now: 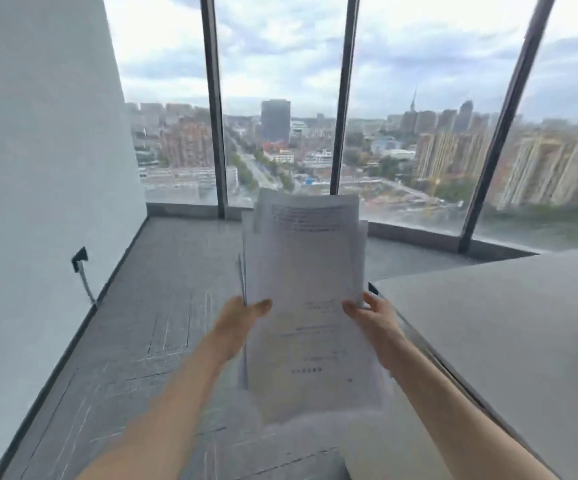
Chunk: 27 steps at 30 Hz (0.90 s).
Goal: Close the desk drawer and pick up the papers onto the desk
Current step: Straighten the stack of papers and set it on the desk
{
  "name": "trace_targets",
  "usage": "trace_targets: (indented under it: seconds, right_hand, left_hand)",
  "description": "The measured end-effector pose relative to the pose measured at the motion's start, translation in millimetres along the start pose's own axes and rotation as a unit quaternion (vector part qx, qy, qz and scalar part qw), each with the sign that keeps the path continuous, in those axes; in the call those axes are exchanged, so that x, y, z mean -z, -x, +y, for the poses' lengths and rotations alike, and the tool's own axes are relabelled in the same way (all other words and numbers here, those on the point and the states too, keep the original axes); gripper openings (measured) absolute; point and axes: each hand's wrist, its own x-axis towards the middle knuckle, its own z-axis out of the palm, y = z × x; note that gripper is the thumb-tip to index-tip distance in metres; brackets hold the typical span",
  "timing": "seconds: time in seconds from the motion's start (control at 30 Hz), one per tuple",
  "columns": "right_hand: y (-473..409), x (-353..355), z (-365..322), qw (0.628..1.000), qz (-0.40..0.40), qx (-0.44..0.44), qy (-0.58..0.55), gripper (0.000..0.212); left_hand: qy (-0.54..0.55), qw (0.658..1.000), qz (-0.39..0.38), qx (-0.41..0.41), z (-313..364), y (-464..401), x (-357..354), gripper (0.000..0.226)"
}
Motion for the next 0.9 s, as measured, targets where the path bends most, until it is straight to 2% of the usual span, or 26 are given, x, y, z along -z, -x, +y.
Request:
trace_targets:
  seconds: [0.2,0.4,0.53,0.73,0.83,0.9]
  right_hand:
    - [97.9,121.0,-118.4,0.987,0.128,0.095,0.013,0.024]
    - [196.9,228.3,-183.0,0.957,0.240,0.160,0.008,0.030]
    - [260.1,288.6,-200.7,0.932,0.312,0.184,0.012,0.039]
    - [334.3,363.5,-197.1,0.873,0.456,0.170,0.039,0.040]
    - [367.2,385.9,-187.4,0.849,0.504,0.148,0.054,0.043]
    - [385.3,399.6,-174.8,0.836,0.528,0.136,0.057,0.036]
  left_hand:
    - [0.043,0.991,-0.059,-0.114,105.0,74.9,-107.5,0.022]
    - [0.077,0.968,-0.155,-0.183,174.1,138.7,-219.8,0.034]
    - [0.088,0.941,-0.242,-0.220,199.0,178.5,-298.3,0.013]
    - [0.099,0.894,-0.371,-0.229,196.2,224.1,-405.7,0.015]
    - [0.109,0.883,-0.409,-0.203,179.1,246.1,-446.6,0.019]
    - [0.110,0.876,-0.431,-0.188,164.3,259.6,-470.7,0.024]
